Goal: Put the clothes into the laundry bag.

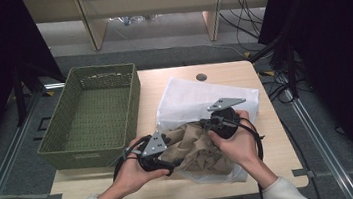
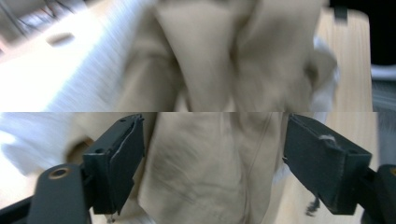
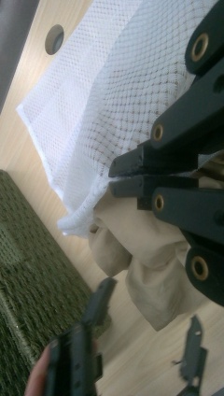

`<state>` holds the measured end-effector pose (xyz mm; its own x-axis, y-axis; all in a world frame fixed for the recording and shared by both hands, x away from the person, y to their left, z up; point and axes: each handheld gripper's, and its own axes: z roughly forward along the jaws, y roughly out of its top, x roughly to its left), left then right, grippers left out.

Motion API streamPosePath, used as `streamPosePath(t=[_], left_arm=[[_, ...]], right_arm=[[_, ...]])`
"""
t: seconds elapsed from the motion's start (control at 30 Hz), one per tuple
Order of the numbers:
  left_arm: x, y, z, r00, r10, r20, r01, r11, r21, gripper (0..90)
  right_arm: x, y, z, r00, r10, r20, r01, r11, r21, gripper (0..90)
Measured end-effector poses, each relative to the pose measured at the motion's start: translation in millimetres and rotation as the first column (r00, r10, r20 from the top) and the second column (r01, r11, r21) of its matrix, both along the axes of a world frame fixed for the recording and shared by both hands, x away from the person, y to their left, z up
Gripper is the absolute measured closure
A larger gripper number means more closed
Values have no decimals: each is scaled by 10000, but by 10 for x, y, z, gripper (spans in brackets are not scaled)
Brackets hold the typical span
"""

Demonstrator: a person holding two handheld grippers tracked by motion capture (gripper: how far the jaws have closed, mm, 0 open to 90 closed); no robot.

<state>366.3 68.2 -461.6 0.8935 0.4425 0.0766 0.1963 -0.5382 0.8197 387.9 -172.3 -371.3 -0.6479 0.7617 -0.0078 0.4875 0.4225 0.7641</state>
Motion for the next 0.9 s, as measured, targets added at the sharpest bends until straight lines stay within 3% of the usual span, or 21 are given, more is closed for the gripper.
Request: streamPosePath(t=[0.03,0.1,0.17,0.27,0.4,0.47,0.53,0.6,0.73,0.83,0.87,0.9], left_arm=[[3,-26,-52,10000,-83,-23,83,9996,260,199],[11,-83,-147,9997,-248,-36,250,9968,756,195],[28,-147,-232,9995,-302,-135,317,9910,1302,204],[66,-226,-313,9988,-314,-363,363,9887,1452,296],[91,-314,-329,9985,-510,-200,537,9833,1741,456],[96,-343,-334,9983,-569,-156,587,9833,1722,536],[107,-354,-339,9985,-523,-135,538,9838,1713,615],[119,-358,-339,9982,-588,-151,605,9843,1659,688],[123,-353,-308,9987,-487,-127,499,9902,1308,821],[124,-349,-240,9997,-207,-152,215,9985,510,849],[137,-339,-198,9998,-172,-79,176,9987,469,852],[134,-351,-168,9999,-78,-131,79,9999,92,854]], right_arm=[[-20,17,5,9991,-266,-333,272,9995,185,898],[-14,15,-11,9996,-286,-62,286,9996,22,898],[-19,14,-1,9994,-281,-197,280,9996,-23,898],[-30,29,-8,9986,-381,-357,386,9992,126,898],[-11,16,-17,9997,-79,-221,78,10000,-36,898],[-10,17,-19,9999,-12,-157,11,10000,-75,898],[-44,38,-5,9980,-349,-533,356,9993,119,898],[-27,28,-12,9993,-208,-316,208,9998,12,898],[-32,38,-16,9995,-143,-291,143,9999,13,898],[-32,47,-13,9996,-170,-213,172,9998,95,898],[-46,55,1,9989,-307,-357,314,9994,176,898],[-35,48,0,9999,-88,-74,88,9999,63,898]])
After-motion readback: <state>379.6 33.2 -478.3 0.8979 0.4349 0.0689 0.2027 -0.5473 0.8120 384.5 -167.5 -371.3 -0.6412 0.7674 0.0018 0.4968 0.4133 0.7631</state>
